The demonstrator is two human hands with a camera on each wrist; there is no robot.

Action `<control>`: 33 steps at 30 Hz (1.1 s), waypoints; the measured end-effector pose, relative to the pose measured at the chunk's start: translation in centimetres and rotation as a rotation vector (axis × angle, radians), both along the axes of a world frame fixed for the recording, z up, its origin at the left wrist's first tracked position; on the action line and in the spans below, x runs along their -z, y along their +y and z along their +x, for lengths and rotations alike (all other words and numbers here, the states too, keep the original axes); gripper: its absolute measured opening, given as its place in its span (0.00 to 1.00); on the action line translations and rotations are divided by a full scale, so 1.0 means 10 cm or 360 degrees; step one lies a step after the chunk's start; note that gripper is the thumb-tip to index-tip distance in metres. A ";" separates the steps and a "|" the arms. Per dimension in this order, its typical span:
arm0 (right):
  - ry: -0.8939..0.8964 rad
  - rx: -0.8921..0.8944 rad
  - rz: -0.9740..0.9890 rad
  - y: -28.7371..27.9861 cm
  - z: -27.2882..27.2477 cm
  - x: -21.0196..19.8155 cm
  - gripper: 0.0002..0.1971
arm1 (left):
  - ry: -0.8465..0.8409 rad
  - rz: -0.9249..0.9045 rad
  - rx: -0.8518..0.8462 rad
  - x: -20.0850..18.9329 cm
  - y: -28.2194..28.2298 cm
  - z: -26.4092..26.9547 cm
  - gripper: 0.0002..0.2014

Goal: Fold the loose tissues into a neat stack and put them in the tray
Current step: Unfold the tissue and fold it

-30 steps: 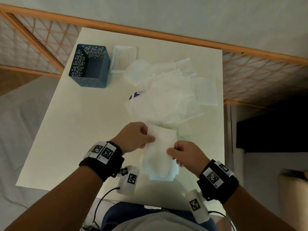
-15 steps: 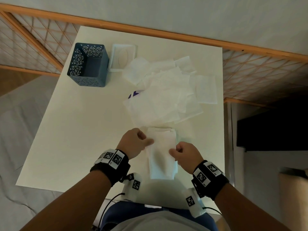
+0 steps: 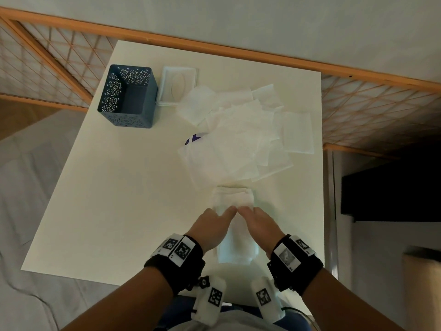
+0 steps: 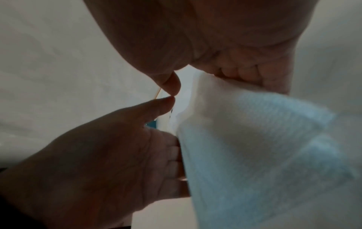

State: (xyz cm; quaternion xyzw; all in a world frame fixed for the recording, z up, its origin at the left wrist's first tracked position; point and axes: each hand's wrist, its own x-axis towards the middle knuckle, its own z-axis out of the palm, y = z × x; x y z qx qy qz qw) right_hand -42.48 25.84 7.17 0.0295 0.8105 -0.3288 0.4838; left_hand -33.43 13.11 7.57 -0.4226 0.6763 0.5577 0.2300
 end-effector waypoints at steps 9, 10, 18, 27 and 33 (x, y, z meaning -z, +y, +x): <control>0.0094 -0.0065 0.0007 -0.09 -0.13 0.00 0.18 | -0.0087 -0.0101 0.0124 0.08 -0.11 -0.12 0.18; 0.0150 -0.0103 0.0032 -0.09 -0.19 0.00 0.21 | -0.0106 -0.0148 0.0144 0.07 -0.16 -0.12 0.20; 0.0704 -0.0394 0.0081 -0.43 -1.07 0.08 0.17 | -0.0057 -0.0462 -0.0138 0.29 -0.88 -0.31 0.31; 0.0673 -0.0442 0.0347 -0.89 -1.59 0.48 0.07 | -0.0223 -0.0407 -0.0611 0.58 -1.29 -0.68 0.27; 0.0662 -0.0481 0.0308 -0.99 -1.61 0.56 0.11 | -0.0141 -0.0359 -0.0667 0.64 -1.27 -0.79 0.13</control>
